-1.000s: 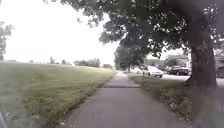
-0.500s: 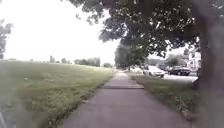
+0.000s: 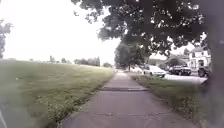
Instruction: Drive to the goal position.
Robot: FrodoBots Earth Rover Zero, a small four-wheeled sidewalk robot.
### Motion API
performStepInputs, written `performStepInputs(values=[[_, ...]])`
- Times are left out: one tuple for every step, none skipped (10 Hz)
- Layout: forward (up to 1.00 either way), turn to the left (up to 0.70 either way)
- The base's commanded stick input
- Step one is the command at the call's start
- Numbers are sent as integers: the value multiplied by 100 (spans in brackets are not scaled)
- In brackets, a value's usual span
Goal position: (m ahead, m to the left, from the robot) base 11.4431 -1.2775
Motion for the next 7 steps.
performStepInputs(values=[[70, 0], [70, 0], [70, 0], [70, 0], [70, 0], [70, 0], [70, 0]])
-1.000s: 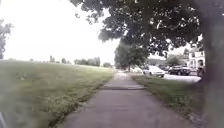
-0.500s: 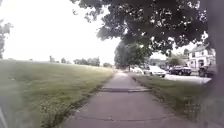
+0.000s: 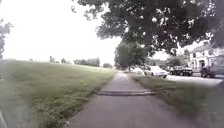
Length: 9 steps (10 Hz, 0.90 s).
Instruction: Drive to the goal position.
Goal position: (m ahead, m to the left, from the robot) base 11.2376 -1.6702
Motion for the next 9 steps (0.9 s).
performStepInputs(values=[[70, 0], [70, 0], [70, 0], [70, 0], [70, 0], [70, 0], [70, 0], [70, 0], [70, 0]])
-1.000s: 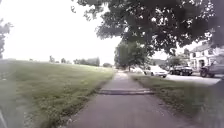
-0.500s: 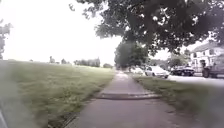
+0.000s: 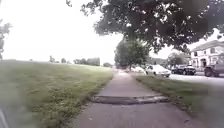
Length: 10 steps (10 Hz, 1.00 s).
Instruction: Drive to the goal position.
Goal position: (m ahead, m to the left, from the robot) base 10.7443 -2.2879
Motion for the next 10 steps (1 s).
performStepInputs(values=[[70, 0], [70, 0], [70, 0], [70, 0], [70, 0], [70, 0], [70, 0], [70, 0], [70, 0], [70, 0]])
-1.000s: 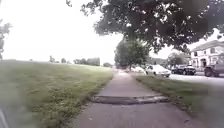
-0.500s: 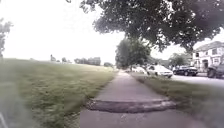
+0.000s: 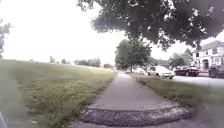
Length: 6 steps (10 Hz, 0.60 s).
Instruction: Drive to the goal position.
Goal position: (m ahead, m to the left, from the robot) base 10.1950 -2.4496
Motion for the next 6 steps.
performStepInputs(values=[[70, 0], [70, 0], [70, 0], [70, 0], [70, 0], [70, 0]])
